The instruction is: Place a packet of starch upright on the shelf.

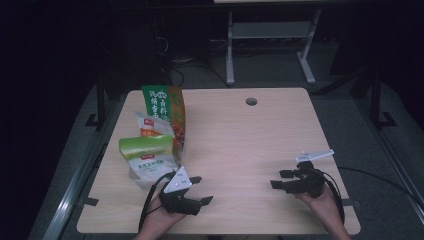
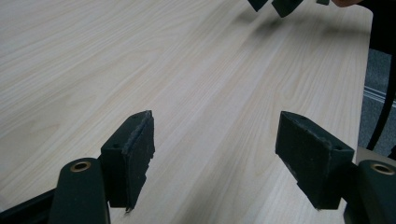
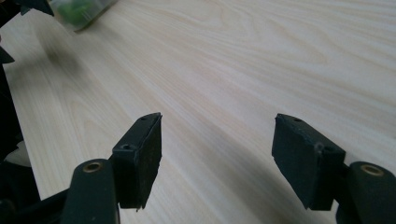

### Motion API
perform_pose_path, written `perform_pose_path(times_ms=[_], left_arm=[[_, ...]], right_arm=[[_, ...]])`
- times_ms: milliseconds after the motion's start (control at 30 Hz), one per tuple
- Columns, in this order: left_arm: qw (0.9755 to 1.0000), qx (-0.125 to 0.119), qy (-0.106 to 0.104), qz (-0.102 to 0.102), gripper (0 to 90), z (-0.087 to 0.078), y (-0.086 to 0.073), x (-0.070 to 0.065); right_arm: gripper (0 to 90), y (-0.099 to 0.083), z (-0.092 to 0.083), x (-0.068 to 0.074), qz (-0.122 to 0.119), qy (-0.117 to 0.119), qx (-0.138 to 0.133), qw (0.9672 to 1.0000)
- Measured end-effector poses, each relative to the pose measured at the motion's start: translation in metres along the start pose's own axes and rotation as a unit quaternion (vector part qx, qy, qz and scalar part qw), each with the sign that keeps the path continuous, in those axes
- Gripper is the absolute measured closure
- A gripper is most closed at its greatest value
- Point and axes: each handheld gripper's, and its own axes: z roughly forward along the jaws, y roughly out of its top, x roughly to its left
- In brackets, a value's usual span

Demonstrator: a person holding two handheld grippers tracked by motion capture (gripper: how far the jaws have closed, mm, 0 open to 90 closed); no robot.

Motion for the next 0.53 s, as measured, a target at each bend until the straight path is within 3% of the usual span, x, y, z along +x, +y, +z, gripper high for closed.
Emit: perform_pose_path(times_ms=[167, 233, 367, 533], left_arm=[[1.0, 0.0, 0.0, 0.0, 28.1, 0.0, 0.0, 0.0], [1.0, 0.001, 0.0, 0.001, 28.1, 0.0, 0.0, -0.001], [1.0, 0.0, -0.003, 0.007, 28.1, 0.001, 0.001, -0.001], [0.9999, 0.001, -0.013, 0.009, 28.2, 0.003, 0.001, -0.002]], right_arm=[[30.5, -0.01, -0.005, 0.005, 0.0, -0.007, -0.006, 1.0], [30.5, -0.015, -0.008, 0.009, -0.005, -0.017, -0.018, 0.9997], [28.5, -0.019, -0.015, 0.014, -0.007, -0.015, -0.036, 0.9992], [27.9, -0.017, -0.011, 0.017, -0.028, -0.03, -0.033, 0.9986]])
